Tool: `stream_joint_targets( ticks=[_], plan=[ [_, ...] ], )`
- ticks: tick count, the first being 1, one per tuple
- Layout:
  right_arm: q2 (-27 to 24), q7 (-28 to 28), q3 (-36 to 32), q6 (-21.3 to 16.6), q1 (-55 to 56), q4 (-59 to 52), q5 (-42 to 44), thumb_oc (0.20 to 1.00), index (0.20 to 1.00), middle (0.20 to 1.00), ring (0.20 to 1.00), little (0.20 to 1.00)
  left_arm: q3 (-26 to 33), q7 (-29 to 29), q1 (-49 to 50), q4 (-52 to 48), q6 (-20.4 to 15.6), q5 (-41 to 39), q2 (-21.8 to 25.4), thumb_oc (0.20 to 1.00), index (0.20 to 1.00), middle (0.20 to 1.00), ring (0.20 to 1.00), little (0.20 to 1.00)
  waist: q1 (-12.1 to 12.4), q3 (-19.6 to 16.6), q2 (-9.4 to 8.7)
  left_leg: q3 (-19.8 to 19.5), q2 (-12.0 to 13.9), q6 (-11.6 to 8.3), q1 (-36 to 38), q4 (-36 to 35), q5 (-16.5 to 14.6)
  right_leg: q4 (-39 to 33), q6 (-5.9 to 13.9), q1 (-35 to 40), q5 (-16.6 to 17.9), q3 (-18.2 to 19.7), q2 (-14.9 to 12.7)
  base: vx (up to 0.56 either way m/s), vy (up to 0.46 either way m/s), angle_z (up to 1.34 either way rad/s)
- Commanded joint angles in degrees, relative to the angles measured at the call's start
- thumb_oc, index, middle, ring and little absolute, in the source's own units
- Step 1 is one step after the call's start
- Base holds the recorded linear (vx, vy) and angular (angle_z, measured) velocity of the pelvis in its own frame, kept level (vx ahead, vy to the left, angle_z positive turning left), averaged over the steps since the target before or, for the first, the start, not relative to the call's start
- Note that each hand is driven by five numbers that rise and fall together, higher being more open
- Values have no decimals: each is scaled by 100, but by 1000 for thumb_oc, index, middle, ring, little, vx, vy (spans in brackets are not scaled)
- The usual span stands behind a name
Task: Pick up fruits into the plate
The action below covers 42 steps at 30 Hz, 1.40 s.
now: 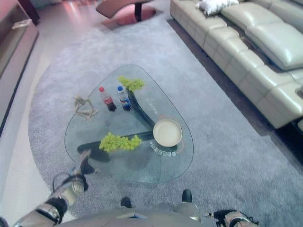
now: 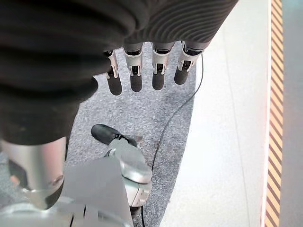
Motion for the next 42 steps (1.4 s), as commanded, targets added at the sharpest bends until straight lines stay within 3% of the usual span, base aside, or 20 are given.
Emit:
stream_joint_targets(
  ticks=[1,8,15,23,31,39,42],
  plan=[
    [-154,-107,274,-60,-428,182,74,1000,1000,1000,1000,1000,-171,501,-892,-42,277,710,403,1000,1000,1000,1000,1000,-141,353,-31,-180,-242,279,-151,91,-385,295,90,43,-376,-54,1,-129,29,-3],
    [-284,-159,324,-218,-538,47,151,1000,1000,1000,1000,1000,-262,948,-1717,-29,261,1362,846,1000,1000,1000,1000,1000,-250,645,-66,-126,-303,277,-400,160,-375,338,81,-244,-333,48,11,-97,-3,-3],
    [-401,-201,508,-304,-933,-77,410,1000,1000,1000,1000,1000,-480,1243,-2585,400,525,1742,1112,1000,1000,1000,1000,1000,-315,1146,-174,-52,-320,253,-1007,677,-418,673,-28,-736,-397,193,80,-135,-24,-9],
    [-394,-397,634,-354,-1439,-49,846,1000,1000,1000,1000,1000,-807,861,-3638,980,733,1168,1190,1000,1000,1000,1000,1000,-428,1698,-294,25,-343,241,-1774,1120,-408,1095,-119,-1534,-415,243,192,-111,-58,-2],
    [-531,-669,466,-325,-2087,-142,1368,1000,1000,1000,1000,1000,-1233,215,-4169,1285,867,878,921,1000,1000,1000,1000,1000,-511,2110,-328,-29,-422,247,-2446,1523,-434,1485,-170,-2232,-429,162,230,-55,-22,3],
    [-789,-819,468,-414,-2481,-349,1481,1000,1000,1000,1000,1000,-1389,47,-4426,1368,1040,437,995,1000,1000,1000,1000,1000,-577,2160,-372,-61,-479,242,-3263,2063,-544,1867,-220,-3023,-467,88,245,-10,1,2],
    [-865,-866,470,-418,-2467,-400,1553,1000,1000,1000,1000,1000,-1424,-271,-4475,1360,1244,239,1032,1000,1000,1000,1000,1000,-601,2160,-368,-34,-471,240,-3500,2156,-556,1943,-238,-3249,-478,65,259,0,0,0]
  ],
)
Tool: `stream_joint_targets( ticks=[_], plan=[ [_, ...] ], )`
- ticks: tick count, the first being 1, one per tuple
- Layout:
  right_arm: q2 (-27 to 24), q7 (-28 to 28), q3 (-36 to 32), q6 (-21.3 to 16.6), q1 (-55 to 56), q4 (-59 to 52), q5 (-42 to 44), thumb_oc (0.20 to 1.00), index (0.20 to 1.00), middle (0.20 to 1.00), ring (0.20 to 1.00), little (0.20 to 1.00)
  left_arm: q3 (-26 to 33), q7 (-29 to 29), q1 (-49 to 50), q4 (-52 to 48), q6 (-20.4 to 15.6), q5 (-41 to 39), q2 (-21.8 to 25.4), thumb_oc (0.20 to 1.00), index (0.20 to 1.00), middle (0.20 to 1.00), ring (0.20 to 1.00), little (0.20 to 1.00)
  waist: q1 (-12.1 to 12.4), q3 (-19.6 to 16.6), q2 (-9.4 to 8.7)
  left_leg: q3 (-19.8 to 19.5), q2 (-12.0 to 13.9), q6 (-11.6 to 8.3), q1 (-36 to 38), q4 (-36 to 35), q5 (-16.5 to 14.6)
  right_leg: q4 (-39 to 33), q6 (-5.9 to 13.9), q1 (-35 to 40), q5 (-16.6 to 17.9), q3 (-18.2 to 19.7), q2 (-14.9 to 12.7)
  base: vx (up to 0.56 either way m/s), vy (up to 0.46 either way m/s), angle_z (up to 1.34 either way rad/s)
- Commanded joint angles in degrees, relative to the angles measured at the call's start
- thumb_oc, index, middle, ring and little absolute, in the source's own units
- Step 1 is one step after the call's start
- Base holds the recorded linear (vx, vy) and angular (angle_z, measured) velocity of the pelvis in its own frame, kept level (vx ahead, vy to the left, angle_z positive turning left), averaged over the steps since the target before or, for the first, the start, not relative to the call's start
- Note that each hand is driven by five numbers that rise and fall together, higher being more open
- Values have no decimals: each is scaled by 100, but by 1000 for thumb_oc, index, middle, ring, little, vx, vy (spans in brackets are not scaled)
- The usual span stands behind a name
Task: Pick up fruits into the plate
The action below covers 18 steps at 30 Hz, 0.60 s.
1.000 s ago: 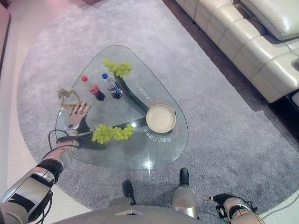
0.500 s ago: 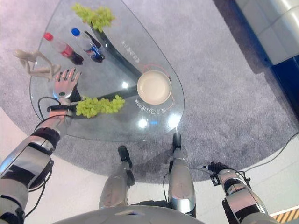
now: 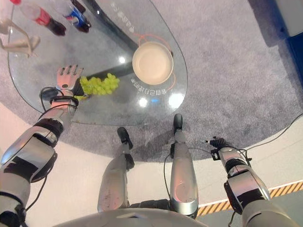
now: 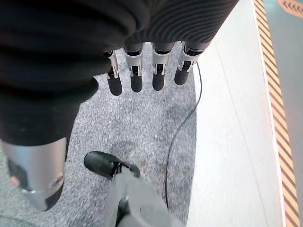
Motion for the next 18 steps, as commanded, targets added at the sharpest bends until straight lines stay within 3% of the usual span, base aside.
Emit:
stream_joint_targets(
  ticks=[1,11,18],
  plan=[
    [-323,-156,4,31,196,-59,153,1000,1000,1000,1000,1000,104,-418,-369,274,482,-285,274,1000,1000,1000,1000,1000,-60,18,-122,4,-469,185,-792,958,-611,646,-161,-384,-564,-285,397,0,0,0],
    [-383,-88,-36,-133,269,-37,103,1000,1000,1000,1000,1000,259,-321,-142,573,800,-271,303,1000,1000,1000,1000,1000,-52,18,-112,10,-459,148,-922,985,-601,651,-158,-514,-545,-366,348,0,0,0],
    [-430,-139,21,-323,306,-152,255,1000,1000,1000,1000,1000,607,489,-181,807,1153,-499,441,1000,1000,1000,1000,1000,-52,18,-202,-5,-432,124,-1286,1286,-665,819,-202,-818,-564,-390,339,0,0,0]
  ],
)
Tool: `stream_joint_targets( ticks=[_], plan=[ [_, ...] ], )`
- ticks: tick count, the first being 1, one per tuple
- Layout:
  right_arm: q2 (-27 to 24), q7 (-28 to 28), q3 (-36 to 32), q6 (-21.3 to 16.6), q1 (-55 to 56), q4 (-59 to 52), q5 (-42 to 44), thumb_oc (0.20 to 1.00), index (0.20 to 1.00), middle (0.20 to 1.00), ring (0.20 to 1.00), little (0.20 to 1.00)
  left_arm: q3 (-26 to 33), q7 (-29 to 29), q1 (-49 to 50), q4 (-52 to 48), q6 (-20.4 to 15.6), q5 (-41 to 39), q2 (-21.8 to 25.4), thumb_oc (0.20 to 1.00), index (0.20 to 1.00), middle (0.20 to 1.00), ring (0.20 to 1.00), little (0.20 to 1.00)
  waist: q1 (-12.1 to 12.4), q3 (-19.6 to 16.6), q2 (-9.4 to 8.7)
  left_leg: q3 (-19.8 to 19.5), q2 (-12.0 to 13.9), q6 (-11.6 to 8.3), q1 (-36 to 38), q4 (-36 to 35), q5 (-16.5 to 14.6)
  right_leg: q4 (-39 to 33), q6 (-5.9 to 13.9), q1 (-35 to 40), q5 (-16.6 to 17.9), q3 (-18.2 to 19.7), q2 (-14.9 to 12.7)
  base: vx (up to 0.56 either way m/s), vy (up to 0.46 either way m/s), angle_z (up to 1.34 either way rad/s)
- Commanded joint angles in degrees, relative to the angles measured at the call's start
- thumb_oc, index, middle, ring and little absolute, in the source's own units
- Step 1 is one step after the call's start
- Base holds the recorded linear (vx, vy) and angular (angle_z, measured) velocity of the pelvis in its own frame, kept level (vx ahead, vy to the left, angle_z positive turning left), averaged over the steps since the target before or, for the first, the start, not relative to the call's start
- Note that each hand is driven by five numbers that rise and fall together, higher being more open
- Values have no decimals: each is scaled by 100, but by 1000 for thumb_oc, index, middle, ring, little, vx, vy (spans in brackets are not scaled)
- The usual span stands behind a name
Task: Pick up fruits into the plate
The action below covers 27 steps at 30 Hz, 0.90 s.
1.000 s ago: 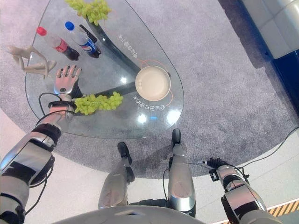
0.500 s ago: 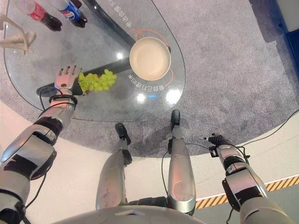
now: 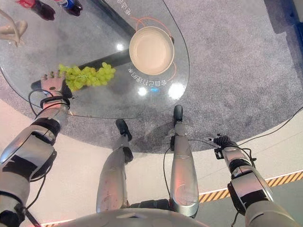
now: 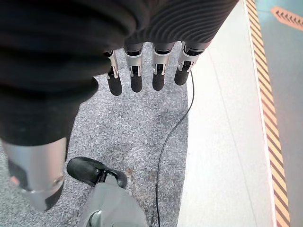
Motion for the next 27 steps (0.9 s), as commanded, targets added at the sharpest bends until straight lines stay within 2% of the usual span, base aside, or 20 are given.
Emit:
stream_joint_targets(
  ticks=[1,8,14,16,23,27],
  plan=[
    [-245,-121,23,-69,248,-129,196,1000,1000,1000,1000,1000,447,513,-93,296,257,-129,415,1000,1000,1000,1000,1000,-34,17,-208,31,-410,86,-660,1079,-669,498,-186,-144,-501,-426,400,0,0,0],
    [-170,-120,106,-195,449,-260,259,1000,1000,1000,1000,1000,711,1448,-293,106,90,-236,590,1000,1000,1000,1000,1000,-64,17,-348,22,-384,98,-979,1311,-779,581,-193,-415,-475,-428,408,-1,-2,2],
    [3,-120,189,-353,782,-249,270,1000,1000,1000,1000,1000,876,2303,-533,-200,-397,-285,738,1000,1000,1000,1000,1000,-78,17,-436,-26,-346,118,-1214,1468,-870,661,-179,-616,-462,-402,417,0,0,0],
    [58,-113,223,-463,917,-233,271,1000,1000,1000,1000,1000,864,2590,-668,-254,-726,-299,769,1000,1000,1000,1000,1000,-91,17,-452,-45,-356,133,-1248,1488,-903,657,-171,-652,-448,-389,414,0,0,0],
    [110,-247,289,-605,843,-341,325,1000,1000,1000,1000,1000,612,2340,-847,-179,-892,-47,653,1000,1000,1000,1000,1000,-120,17,-486,-55,-381,124,-1247,1425,-897,577,-139,-651,-377,-388,402,0,0,0],
    [92,-316,298,-596,740,-415,390,1000,1000,1000,1000,1000,405,1875,-956,-88,-817,246,608,1000,1000,1000,1000,1000,-151,17,-516,-38,-368,124,-1286,1457,-911,567,-126,-689,-338,-393,394,9,-7,2]
  ],
)
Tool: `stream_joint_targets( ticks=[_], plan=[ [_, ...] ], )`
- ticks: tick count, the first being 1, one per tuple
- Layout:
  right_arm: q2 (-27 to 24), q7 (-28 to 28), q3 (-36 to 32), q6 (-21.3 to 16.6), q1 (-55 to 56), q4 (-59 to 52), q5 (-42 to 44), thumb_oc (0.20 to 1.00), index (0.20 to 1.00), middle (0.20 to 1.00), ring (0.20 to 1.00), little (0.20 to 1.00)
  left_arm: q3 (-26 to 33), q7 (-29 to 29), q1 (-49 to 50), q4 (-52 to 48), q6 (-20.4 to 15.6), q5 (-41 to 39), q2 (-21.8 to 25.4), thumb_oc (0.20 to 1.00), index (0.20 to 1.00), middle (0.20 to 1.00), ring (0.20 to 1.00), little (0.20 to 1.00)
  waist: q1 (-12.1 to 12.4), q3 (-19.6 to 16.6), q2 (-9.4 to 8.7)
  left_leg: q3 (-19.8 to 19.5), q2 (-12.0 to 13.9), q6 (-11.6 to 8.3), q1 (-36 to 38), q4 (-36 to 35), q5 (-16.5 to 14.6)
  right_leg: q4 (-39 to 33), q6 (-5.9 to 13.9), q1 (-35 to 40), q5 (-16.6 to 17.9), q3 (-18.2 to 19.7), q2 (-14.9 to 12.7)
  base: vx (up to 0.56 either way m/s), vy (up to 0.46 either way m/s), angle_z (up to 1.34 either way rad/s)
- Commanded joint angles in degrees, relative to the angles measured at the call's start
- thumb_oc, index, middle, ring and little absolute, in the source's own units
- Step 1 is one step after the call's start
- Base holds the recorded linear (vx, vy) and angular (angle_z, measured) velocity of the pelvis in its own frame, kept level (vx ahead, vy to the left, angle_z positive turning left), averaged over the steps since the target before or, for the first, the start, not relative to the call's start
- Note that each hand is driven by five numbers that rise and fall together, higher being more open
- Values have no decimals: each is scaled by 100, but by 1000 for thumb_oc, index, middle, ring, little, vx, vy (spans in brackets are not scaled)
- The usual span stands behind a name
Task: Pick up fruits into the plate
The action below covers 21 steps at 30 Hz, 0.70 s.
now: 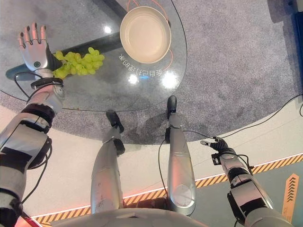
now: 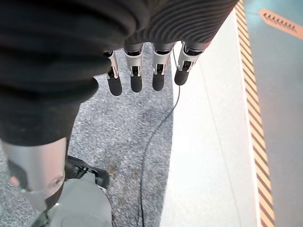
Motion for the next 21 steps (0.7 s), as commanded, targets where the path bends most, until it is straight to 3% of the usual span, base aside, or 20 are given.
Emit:
stream_joint_targets(
  ticks=[1,3,5,13,14,21],
  plan=[
    [-122,-194,209,42,215,-115,241,1000,1000,1000,1000,1000,-109,-499,-204,272,166,325,365,1000,1000,1000,1000,1000,14,-113,-228,177,-459,108,-424,773,-693,193,-89,-62,-228,-359,389,0,0,0],
    [-149,-212,192,50,184,-146,269,1000,1000,1000,1000,1000,-163,-784,-194,301,287,342,346,1000,1000,1000,1000,1000,0,-113,-222,180,-458,113,-453,786,-697,198,-85,-97,-218,-351,389,0,0,0],
    [-190,-264,166,59,133,-213,311,1000,1000,1000,1000,1000,-336,-1474,-170,420,614,366,290,1000,1000,1000,1000,1000,-23,-113,-224,182,-467,123,-487,787,-705,196,-78,-144,-197,-341,397,0,0,0],
    [-374,-320,48,241,44,-372,333,1000,1000,1000,1000,1000,-661,-2775,47,733,1087,454,209,1000,1000,1000,1000,1000,-75,-113,-203,195,-474,136,-541,805,-695,205,-71,-201,-173,-329,405,10,3,0],
    [-391,-314,47,264,87,-376,334,1000,1000,1000,1000,1000,-696,-2917,126,755,1145,470,194,1000,1000,1000,1000,1000,-49,-113,-166,140,-437,85,-434,883,-903,288,-22,-97,-352,-316,440,83,29,-2],
    [-535,-255,-29,274,66,-367,339,1000,1000,1000,1000,1000,-796,-3960,280,1026,1662,737,145,1000,1000,1000,1000,1000,-68,-113,-139,120,-412,80,-498,957,-913,366,-49,-161,-388,-303,454,21,8,-3]
  ],
)
